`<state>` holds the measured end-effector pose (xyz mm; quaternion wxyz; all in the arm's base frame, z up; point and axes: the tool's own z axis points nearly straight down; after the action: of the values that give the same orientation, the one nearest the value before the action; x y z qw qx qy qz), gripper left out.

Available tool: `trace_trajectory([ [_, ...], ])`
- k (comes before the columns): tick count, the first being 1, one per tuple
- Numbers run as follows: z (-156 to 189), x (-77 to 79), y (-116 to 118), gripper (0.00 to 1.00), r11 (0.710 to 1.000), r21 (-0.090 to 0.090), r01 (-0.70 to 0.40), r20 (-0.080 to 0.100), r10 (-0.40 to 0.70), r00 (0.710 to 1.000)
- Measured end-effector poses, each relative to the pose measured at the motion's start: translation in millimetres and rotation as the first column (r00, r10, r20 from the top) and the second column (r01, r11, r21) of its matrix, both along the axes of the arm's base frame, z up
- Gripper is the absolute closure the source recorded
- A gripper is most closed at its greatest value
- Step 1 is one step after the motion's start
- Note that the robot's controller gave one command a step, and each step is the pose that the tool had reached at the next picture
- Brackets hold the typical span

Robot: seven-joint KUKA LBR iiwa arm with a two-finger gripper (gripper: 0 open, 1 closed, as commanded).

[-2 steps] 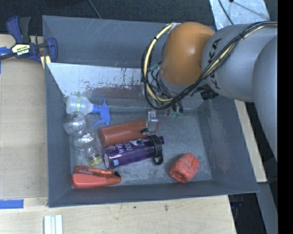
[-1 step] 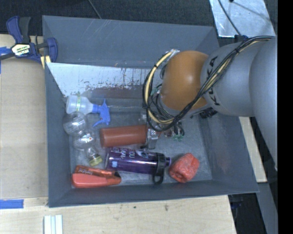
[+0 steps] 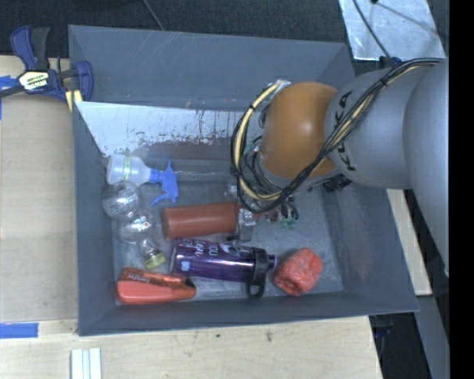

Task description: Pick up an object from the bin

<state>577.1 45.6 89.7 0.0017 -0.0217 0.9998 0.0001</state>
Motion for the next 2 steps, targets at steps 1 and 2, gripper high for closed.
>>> trace_trajectory([
  [1, -7, -15.8, -20, 1.0, 1.0, 0.003, -0.029, 0.037, 0.029, 0.999],
  [2, -8, -25.3, -33, 1.0, 1.0, 0.002, -0.03, 0.056, 0.029, 0.998],
])
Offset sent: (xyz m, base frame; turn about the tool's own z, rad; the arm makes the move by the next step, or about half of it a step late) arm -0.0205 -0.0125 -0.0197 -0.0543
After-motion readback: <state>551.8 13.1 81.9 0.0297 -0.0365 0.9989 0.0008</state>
